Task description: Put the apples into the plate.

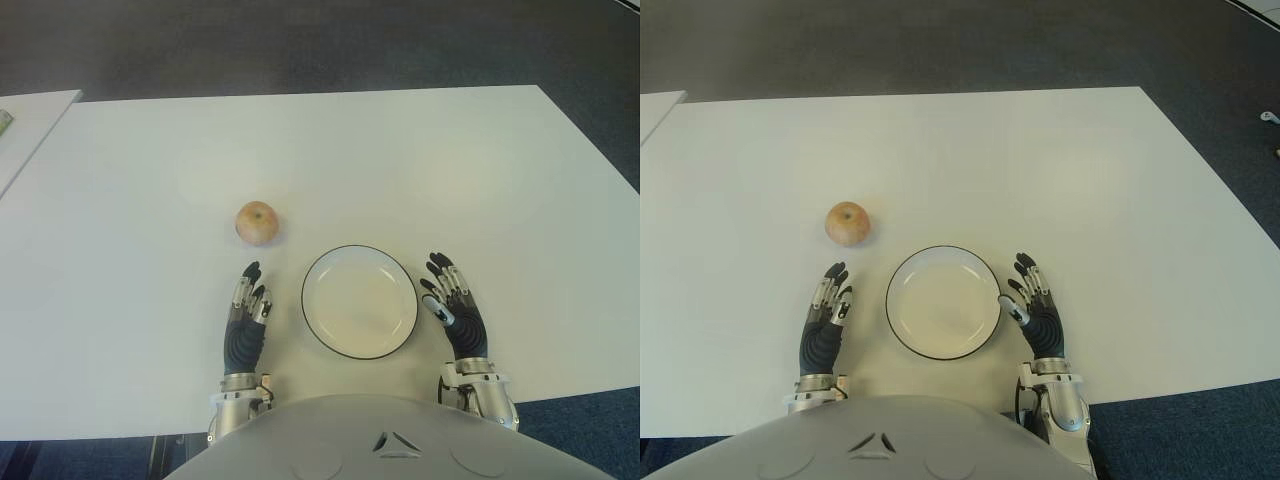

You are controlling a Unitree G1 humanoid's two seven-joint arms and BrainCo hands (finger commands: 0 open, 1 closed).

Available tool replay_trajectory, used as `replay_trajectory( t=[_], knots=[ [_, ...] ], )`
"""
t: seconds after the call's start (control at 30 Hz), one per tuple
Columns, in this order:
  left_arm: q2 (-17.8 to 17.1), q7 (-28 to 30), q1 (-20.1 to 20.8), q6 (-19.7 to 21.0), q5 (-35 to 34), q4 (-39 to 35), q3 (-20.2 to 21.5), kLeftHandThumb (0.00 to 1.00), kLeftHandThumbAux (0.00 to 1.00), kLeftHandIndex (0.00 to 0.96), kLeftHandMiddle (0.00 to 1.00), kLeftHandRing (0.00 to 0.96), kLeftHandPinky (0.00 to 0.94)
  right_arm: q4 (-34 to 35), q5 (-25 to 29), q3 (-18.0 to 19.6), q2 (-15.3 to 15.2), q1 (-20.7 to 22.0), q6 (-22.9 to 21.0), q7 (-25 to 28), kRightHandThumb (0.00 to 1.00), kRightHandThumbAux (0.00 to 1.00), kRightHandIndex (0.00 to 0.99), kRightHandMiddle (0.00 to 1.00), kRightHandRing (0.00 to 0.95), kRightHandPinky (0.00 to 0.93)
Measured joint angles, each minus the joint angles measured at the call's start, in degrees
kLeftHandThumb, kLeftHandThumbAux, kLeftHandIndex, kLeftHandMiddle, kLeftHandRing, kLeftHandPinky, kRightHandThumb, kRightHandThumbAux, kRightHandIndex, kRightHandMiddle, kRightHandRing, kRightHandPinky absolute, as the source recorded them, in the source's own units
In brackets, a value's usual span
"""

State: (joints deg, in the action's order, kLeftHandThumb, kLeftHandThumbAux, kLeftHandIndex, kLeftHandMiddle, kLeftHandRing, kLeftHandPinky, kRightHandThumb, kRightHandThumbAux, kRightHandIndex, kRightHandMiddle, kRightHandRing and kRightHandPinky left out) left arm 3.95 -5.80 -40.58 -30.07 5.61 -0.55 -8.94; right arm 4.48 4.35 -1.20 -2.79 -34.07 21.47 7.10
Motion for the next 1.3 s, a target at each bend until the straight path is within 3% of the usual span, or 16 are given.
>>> replay_trajectory(
  t=[0.53,0.83,1.07,1.3],
  knots=[
    [-0.62,0.00,-0.19,-0.01,0.13,-0.24,-0.02,0.083,0.436,0.000,0.000,0.000,0.000,-0.07,-0.17,-0.03,0.20,0.01,0.03,-0.23,0.086,0.526,0.000,0.000,0.000,0.000],
    [-1.81,0.01,-1.84,1.81,1.61,-4.90,0.28,0.066,0.440,0.000,0.000,0.000,0.000,-0.10,-0.11,-0.07,0.21,0.02,0.02,-0.12,0.084,0.549,0.000,0.000,0.000,0.000],
    [-7.39,-2.60,-3.51,1.88,13.32,-14.91,8.04,0.108,0.468,0.000,0.000,0.000,0.000,-0.06,0.11,0.02,0.36,0.36,0.06,-0.10,0.084,0.540,0.000,0.000,0.000,0.000],
    [-13.91,-7.42,0.31,3.40,28.44,-18.55,14.79,0.247,0.400,0.003,0.000,0.000,0.000,-0.04,0.11,0.07,0.33,0.80,0.25,-0.05,0.088,0.526,0.000,0.000,0.000,0.000]
  ],
)
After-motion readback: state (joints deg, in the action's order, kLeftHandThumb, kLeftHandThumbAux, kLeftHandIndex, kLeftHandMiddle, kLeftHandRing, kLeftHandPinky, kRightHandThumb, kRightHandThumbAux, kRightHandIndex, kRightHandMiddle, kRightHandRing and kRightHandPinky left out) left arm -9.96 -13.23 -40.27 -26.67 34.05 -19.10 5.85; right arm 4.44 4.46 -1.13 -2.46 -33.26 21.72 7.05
